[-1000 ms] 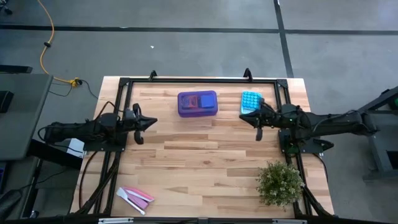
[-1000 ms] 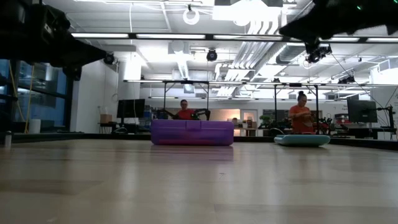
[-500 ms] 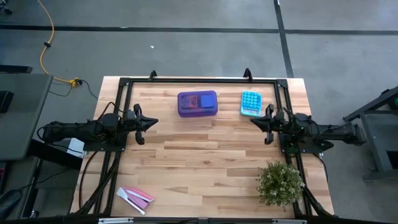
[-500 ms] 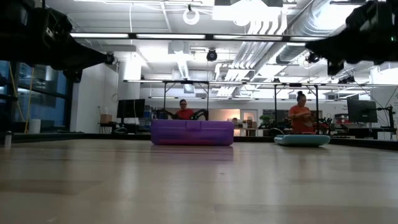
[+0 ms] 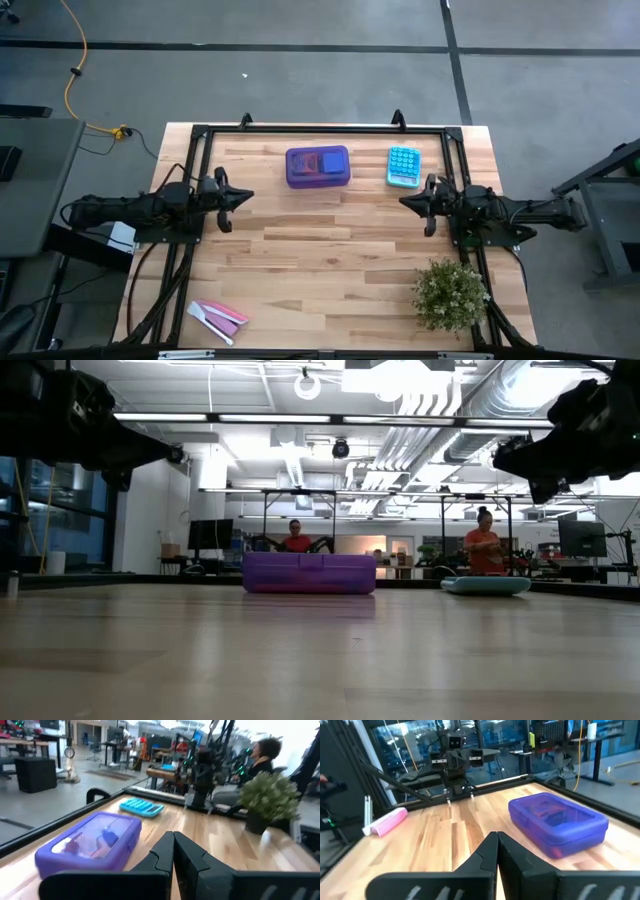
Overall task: Pack school essentials
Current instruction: Return to Home Position
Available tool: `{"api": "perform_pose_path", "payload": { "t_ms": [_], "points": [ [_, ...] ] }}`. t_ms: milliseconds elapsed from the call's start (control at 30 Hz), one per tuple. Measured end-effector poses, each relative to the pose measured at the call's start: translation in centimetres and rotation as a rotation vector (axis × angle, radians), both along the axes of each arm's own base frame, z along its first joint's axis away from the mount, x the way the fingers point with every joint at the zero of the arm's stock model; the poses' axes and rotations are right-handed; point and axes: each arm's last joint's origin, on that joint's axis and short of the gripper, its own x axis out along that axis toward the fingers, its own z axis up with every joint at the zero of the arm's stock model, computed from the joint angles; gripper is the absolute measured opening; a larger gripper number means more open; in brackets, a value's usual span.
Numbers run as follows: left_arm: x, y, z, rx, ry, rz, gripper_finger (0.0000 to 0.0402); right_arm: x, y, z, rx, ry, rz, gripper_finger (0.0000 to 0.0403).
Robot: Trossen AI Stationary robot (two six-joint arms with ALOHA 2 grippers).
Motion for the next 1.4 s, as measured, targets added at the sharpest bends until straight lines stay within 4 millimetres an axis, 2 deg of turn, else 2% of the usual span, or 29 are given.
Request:
{"api": "perform_pose_path", "payload": {
  "t_ms": [167, 1400],
  "points": [
    [-0.33, -0.58, 0.73, 0.01, -0.081, -0.053, 0.0, 0.0, 0.0, 0.0, 0.041, -0.006, -0.002, 0.0],
    [-0.28, -0.74, 0.51, 0.007, -0.061, -0.075, 0.0, -0.17, 0.0, 0.21, 0.041, -0.033, 0.002, 0.0]
  ]
}}
